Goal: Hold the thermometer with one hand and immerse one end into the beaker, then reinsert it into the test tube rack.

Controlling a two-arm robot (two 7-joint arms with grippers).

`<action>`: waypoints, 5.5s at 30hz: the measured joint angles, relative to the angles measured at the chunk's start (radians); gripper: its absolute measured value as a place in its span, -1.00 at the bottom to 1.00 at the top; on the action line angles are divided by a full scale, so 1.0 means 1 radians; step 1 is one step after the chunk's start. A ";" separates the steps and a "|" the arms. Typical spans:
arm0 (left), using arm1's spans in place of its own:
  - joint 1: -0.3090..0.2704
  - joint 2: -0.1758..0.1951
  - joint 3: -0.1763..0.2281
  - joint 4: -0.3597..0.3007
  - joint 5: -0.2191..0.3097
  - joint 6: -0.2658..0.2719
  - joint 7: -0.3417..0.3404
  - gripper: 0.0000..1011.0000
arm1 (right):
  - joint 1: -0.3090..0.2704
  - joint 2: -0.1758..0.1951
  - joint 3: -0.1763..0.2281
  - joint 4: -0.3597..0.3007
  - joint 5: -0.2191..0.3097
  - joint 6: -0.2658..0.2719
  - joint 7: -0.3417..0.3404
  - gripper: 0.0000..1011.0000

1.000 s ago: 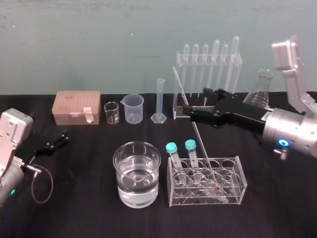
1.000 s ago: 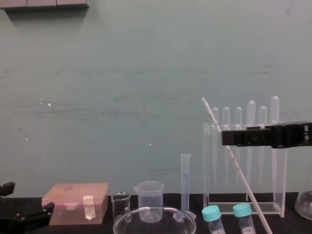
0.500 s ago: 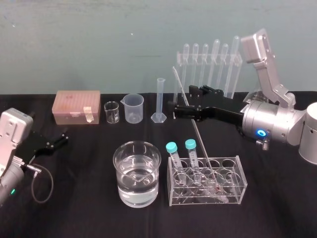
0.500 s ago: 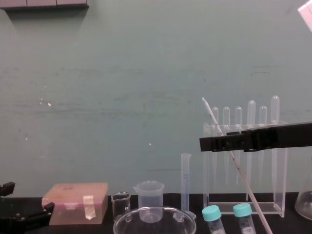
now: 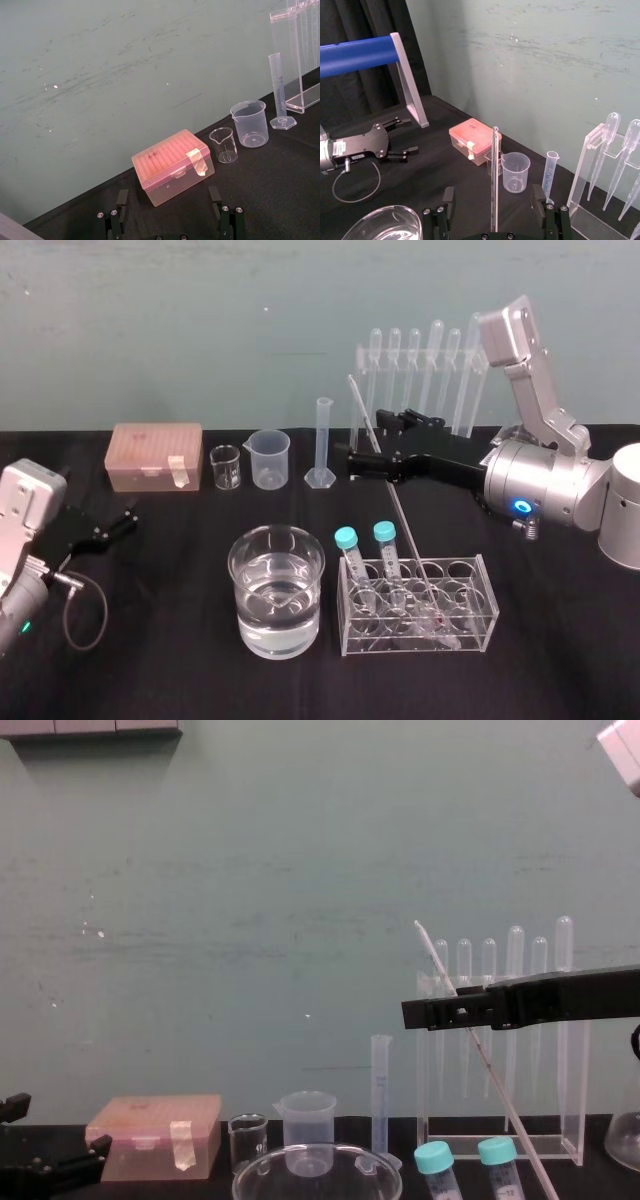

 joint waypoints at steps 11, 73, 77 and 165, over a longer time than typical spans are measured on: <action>0.000 0.000 0.000 0.000 0.000 0.000 0.000 0.99 | -0.001 0.000 0.001 0.000 0.003 0.002 0.000 0.40; 0.000 0.000 0.000 0.000 0.000 0.000 0.000 0.99 | -0.076 0.027 0.187 -0.113 0.186 -0.247 0.083 -0.89; 0.000 0.000 0.000 0.000 0.000 0.000 0.000 0.99 | 0.013 0.016 0.178 -0.097 0.219 -0.227 0.115 -0.89; 0.000 0.000 0.000 0.000 0.000 0.000 0.000 0.99 | 0.106 -0.200 -0.138 0.260 0.145 -0.408 0.433 -0.89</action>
